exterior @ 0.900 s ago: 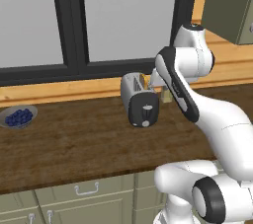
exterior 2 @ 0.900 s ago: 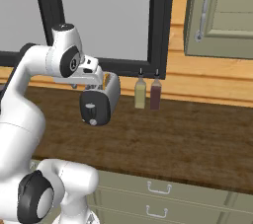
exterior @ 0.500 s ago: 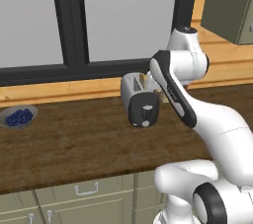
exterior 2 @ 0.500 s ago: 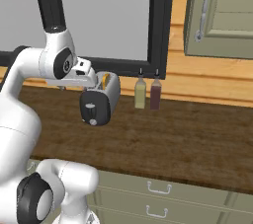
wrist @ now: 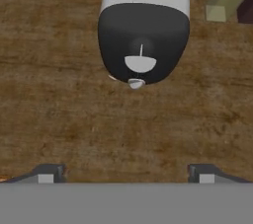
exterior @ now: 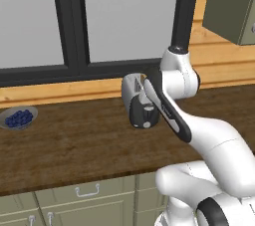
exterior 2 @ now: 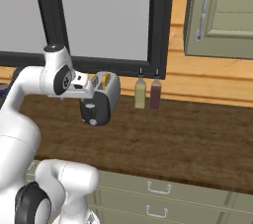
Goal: Start the toaster. Once the lever pops up, take the bread to the plate on the dining counter.
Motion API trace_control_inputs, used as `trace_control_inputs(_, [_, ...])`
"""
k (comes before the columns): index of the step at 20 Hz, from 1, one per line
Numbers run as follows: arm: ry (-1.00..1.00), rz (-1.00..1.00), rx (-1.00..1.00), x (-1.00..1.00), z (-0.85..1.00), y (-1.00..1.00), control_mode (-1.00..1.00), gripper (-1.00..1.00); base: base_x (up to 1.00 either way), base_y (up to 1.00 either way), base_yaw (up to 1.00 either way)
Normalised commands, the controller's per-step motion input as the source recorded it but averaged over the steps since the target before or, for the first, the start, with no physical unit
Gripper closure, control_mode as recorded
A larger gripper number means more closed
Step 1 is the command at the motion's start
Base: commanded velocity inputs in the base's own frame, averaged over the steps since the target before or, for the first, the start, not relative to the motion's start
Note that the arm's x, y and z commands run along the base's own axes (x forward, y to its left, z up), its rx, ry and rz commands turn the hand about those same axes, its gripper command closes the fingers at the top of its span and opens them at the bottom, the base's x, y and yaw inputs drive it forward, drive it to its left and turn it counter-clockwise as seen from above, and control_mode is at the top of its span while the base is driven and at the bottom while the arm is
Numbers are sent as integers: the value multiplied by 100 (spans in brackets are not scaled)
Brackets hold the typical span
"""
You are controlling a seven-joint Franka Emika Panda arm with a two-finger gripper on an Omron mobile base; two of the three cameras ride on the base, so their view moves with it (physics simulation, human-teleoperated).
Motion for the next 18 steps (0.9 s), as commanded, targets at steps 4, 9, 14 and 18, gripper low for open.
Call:
trace_control_inputs(4, [-4, 0, -1, 48, -33, 11, -100, -100, 0, 0, 0])
trace_control_inputs(9, [-1, 0, -3, 51, -21, 12, -100, -100, 0, 0, 0])
trace_control_inputs(14, [0, 0, 0, 37, -21, 8, -100, -100, 0, 0, 0])
trace_control_inputs(18, [0, 0, 0, 15, -30, 7, -100, -100, 0, 0, 0])
